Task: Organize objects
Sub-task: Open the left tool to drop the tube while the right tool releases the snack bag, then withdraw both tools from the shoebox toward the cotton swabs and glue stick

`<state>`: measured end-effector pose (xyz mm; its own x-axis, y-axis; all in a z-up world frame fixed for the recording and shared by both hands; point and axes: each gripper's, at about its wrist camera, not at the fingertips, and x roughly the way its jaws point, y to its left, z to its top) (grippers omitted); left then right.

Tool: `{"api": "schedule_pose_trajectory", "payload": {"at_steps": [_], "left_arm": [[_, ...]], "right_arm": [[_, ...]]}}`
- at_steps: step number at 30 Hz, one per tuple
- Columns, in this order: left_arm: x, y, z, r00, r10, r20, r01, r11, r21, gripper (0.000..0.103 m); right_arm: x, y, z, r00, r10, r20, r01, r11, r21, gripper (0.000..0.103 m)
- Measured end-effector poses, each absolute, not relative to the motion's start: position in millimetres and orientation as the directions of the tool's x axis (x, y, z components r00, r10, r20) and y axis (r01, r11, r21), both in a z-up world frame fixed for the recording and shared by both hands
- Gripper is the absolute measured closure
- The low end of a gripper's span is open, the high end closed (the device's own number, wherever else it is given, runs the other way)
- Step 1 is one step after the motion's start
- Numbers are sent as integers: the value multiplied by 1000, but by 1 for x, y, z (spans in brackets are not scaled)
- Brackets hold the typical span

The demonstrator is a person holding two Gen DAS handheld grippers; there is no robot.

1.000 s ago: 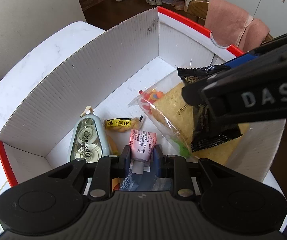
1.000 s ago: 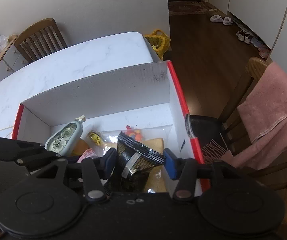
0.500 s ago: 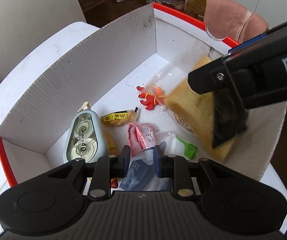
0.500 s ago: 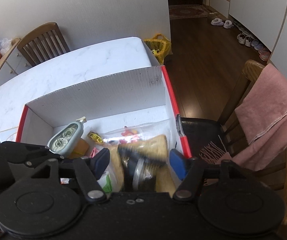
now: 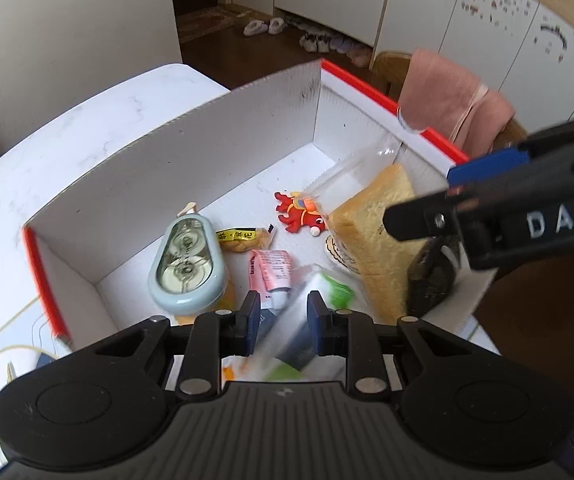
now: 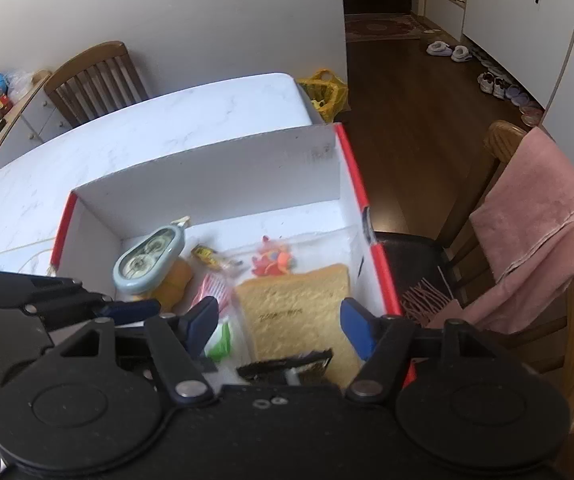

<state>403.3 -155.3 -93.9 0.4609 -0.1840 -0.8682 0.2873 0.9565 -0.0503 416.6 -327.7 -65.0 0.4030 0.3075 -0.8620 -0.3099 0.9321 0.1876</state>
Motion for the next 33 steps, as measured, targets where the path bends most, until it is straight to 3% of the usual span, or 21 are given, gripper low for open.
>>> {"api": "schedule_pose_trajectory", "payload": {"at_steps": [4, 13, 16, 20, 21, 24, 29, 33], "left_arm": [[390, -142, -84, 482, -214, -849, 273, 958, -87, 74], [356, -111, -55, 536, -258, -804, 282, 952, -118, 73], [343, -98, -47, 552, -267, -790, 287, 950, -121, 73], [322, -74, -37, 571, -268, -776, 289, 950, -116, 73], [317, -67, -36, 575, -267, -774, 287, 951, -114, 70], [301, -43, -31, 603, -258, -755, 270, 956, -111, 28], [280, -3, -24, 628, -238, -741, 238, 965, -109, 25], [265, 31, -25, 639, -223, -736, 212, 971, -111, 25]], "right_arm": [[403, -323, -61, 400, 317, -860, -333, 924, 186, 34], [367, -311, -45, 431, 355, -830, -374, 907, 194, 34], [355, -307, -39, 442, 371, -817, -384, 901, 202, 24], [339, -295, -34, 463, 377, -802, -400, 897, 191, 24], [335, -291, -33, 466, 377, -801, -403, 896, 188, 24], [324, -279, -30, 473, 381, -794, -408, 894, 185, 19], [308, -254, -25, 484, 399, -779, -431, 883, 185, 14], [297, -225, -23, 477, 418, -773, -467, 866, 180, 1]]}}
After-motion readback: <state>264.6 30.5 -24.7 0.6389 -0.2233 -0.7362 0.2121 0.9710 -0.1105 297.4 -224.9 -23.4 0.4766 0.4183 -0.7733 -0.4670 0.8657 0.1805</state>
